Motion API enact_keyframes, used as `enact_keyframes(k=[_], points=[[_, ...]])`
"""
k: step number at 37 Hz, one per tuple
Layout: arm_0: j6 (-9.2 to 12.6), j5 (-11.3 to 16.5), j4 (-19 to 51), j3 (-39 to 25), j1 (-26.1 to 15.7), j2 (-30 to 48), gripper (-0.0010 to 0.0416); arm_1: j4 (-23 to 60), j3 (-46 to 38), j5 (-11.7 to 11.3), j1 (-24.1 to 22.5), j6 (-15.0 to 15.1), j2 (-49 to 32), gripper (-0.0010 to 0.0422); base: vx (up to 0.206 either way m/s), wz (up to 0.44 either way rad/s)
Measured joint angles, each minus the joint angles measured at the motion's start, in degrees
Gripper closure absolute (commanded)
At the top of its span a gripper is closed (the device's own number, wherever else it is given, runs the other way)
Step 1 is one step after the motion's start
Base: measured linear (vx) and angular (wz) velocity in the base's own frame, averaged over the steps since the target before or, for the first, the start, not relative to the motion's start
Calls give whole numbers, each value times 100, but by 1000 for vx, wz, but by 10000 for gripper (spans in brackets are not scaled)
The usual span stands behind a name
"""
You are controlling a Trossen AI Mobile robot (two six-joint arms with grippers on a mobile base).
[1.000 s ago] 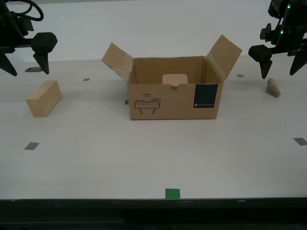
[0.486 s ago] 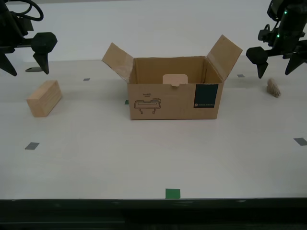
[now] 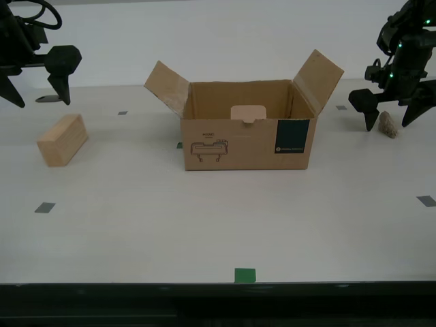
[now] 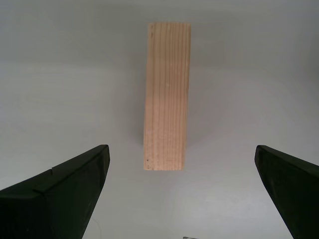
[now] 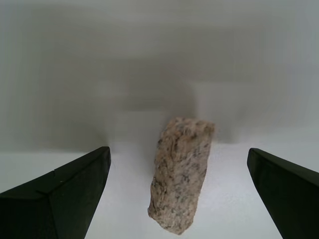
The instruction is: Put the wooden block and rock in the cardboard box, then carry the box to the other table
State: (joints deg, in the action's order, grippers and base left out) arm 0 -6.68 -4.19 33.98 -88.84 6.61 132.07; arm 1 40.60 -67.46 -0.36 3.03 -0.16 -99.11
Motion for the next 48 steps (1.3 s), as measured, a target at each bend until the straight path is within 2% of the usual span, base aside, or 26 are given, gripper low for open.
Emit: enact_keyframes(k=[13,22,28,42,48], points=[[0,0,-210,2,11,24,24,-262,9,2,7,-13,-61,12,0,0],[0,0,-205,0,11,50,33,-372,-275,-2,11,-28,-962,12,0,0],[2,-2,-201,0,9,33,39,-511,-590,-223,42,-24,-1449,12,0,0],[2,-2,-205,2,7,33,25,-385,-1528,-96,96,-4,-2520,12,0,0],[2,-2,-197,2,11,33,32,-328,-1727,-35,103,2,-2802,12,0,0]])
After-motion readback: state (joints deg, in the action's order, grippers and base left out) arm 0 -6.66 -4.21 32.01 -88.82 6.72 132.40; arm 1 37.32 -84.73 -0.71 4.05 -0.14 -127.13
